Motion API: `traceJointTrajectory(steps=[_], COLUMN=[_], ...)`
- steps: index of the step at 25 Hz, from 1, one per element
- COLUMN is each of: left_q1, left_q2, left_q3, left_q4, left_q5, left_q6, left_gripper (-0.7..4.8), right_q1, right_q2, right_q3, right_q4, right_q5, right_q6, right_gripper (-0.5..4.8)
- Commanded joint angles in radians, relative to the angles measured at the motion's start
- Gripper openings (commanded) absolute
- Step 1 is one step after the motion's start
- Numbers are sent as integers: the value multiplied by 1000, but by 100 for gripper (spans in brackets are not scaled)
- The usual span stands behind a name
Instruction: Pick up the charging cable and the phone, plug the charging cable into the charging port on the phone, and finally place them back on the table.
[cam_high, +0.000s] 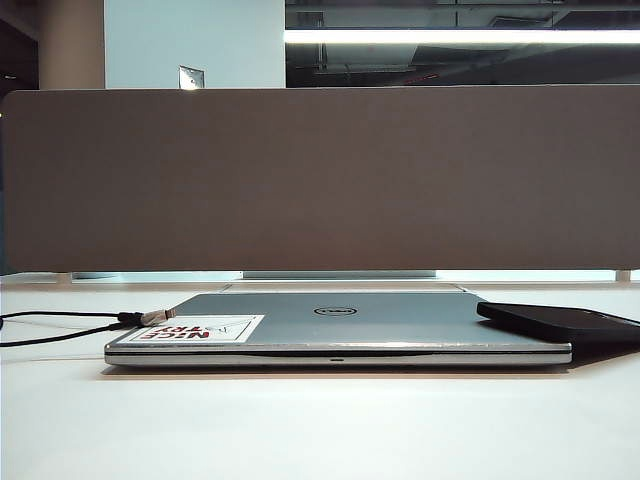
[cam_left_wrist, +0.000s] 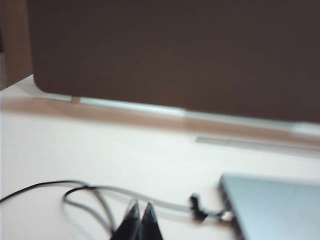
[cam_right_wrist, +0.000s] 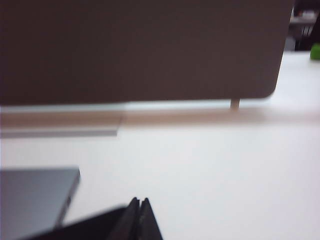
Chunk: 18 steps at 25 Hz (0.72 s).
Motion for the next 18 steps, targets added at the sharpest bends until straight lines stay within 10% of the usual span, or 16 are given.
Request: traceJointTrajectory(steps=[1,18], left_q1=[0,-70], left_q2=[0,419], left_q3=[21,294], left_q4=[45,106], left_q5=[1,1], left_q6=[-89,2], left_gripper=[-6,-6], right_q1=[0,33], right_q2=[1,452], right_q3=[68,568], right_q4=[19,-106], right_q5=[-2,-216], right_q6=[30,58], right_gripper=[-6,-6])
